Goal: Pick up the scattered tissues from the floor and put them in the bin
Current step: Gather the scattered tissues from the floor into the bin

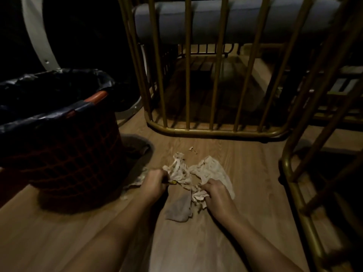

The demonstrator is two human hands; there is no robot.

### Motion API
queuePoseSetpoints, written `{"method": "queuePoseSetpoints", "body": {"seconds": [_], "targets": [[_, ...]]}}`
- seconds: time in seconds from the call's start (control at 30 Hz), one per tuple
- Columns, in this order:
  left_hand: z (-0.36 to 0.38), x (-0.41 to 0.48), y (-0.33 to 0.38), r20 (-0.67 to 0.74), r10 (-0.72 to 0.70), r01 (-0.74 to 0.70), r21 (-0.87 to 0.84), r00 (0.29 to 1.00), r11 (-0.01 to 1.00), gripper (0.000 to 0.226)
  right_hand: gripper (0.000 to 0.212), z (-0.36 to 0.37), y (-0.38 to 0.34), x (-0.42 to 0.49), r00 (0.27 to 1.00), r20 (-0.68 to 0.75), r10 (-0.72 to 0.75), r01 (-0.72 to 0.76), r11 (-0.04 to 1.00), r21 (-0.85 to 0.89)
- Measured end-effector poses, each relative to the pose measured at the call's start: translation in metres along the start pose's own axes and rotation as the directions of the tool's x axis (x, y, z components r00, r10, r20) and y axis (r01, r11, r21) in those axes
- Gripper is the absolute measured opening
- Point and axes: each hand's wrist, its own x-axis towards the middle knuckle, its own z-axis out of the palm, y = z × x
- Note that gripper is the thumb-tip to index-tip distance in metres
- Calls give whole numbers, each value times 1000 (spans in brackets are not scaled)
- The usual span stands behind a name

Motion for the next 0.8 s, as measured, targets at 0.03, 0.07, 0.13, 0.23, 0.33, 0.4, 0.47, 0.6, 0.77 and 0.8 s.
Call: {"method": "queuePoseSetpoints", "body": {"seconds": [0.03, 0.07, 0.13, 0.23, 0.33, 0.4, 0.47, 0.6, 0.77, 0.8], "targets": [[-3, -8, -1, -11, 6, -6, -19, 1000, 1000, 10, 25, -4, -5, 1, 1000, 4, -9, 9, 1000, 28], [-7, -16, -1, -30, 5, -6, -52, 1000, 999, 9, 22, -11, -10, 5, 1000, 13, 0, 0, 998, 60], [-17, -30, -6, -141, -10, -10, -138, 990, 990, 5, 21, -26, -21, 18, 1000, 2, 22, -23, 993, 116], [-36, -43, -22, -333, -61, -2, -186, 941, 983, 7, 18, -47, -40, 43, 997, -61, 44, -29, 974, 223], [-43, -49, -42, -291, -173, 131, -158, 941, 979, 4, 13, -52, -64, 59, 999, 38, 27, -35, 973, 229], [-39, -51, -51, -167, -265, 251, -100, 950, 963, 5, 10, -40, -78, 52, 985, 171, 22, -55, 980, 190], [-33, -52, -53, -40, -334, 328, -115, 942, 938, 9, 13, -13, -84, 29, 965, 263, 13, -56, 986, 158], [-20, -58, -43, -94, -317, 305, -122, 944, 944, 6, 40, 31, -80, -28, 985, 158, -69, 70, 998, -1], [-12, -70, -24, -86, -129, 116, -138, 988, 984, 6, 31, 26, -62, -19, 982, 106, -154, 143, 984, 103], [-13, -70, -22, -111, -97, 83, -126, 989, 989, 4, 24, 19, -57, -6, 988, 65, -138, 130, 985, 114]]}}
